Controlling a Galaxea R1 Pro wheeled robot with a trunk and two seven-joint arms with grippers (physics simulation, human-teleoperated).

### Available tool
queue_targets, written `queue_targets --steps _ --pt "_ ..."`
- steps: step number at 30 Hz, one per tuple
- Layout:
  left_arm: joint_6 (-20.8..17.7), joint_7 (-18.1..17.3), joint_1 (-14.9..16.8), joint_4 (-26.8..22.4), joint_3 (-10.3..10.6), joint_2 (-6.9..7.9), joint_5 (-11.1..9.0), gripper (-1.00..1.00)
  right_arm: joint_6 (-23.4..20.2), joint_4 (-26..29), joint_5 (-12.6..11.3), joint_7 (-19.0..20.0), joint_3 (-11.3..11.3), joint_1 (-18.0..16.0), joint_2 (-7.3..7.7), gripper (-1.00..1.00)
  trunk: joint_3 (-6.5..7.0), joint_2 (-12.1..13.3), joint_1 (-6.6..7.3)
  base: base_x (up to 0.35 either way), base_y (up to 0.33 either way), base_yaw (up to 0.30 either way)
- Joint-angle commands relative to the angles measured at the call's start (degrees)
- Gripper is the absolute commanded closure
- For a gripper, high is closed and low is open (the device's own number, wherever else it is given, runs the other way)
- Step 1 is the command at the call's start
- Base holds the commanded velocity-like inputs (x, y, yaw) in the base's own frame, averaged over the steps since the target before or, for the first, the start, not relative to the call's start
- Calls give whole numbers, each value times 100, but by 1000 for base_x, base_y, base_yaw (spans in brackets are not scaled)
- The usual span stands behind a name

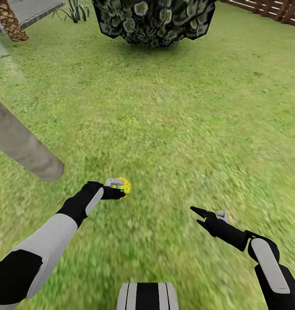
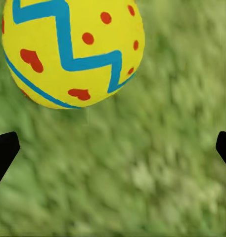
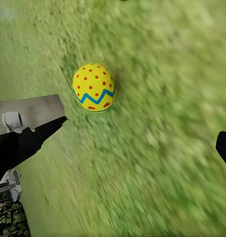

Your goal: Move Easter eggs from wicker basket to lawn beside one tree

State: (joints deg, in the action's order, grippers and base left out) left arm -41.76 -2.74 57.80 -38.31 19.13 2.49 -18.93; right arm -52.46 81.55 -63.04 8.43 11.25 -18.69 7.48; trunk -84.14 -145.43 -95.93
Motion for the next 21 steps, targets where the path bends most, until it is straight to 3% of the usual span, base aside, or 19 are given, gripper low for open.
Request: queue_targets --steps 1,14,21 --pt "-28 -21 3 -4 20 6 22 -100 -27 -1 55 54 9 -3 -1 -100 19 0 3 0 0 0" --pt "-78 -16 3 8 20 6 23 -100 -27 -7 55 53 9 -3 -1 -100 307 18 37 -5 0 0" --pt "-78 -16 3 0 21 6 13 -100 -27 -7 60 52 9 -3 -1 -100 462 27 55 -252 0 0"
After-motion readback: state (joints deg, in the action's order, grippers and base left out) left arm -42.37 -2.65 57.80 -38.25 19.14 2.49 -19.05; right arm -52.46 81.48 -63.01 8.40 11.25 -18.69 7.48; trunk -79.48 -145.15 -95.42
